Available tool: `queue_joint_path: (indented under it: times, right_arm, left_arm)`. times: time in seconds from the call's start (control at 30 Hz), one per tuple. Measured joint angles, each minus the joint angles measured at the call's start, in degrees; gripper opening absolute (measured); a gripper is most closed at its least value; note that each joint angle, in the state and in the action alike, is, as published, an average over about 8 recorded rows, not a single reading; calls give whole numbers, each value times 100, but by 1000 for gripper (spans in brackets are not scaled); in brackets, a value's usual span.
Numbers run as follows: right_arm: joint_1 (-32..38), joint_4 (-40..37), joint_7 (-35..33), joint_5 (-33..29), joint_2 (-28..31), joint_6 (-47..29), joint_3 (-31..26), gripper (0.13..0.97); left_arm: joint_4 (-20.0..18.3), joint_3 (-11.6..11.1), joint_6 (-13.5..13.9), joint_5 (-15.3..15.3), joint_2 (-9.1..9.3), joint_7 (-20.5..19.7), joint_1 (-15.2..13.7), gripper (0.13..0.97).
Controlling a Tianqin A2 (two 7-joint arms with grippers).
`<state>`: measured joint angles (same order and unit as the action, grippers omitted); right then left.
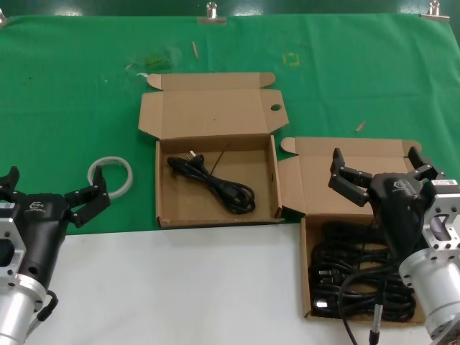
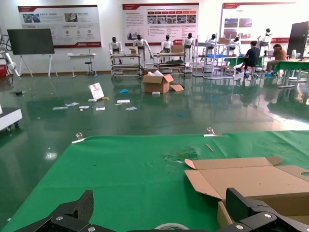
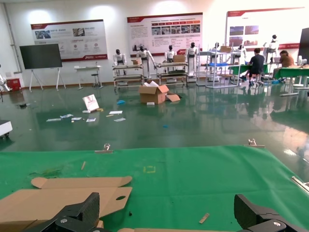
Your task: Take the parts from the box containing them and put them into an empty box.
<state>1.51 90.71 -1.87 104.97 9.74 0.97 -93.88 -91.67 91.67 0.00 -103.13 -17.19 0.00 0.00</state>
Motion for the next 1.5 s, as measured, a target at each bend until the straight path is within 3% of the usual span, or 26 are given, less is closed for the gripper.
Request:
queue_joint_path:
  times: [1.5]
  right_arm:
    - [0,0,0,0,0,0,0,966]
  left_arm:
    - [0,0,0,0,0,0,0,965]
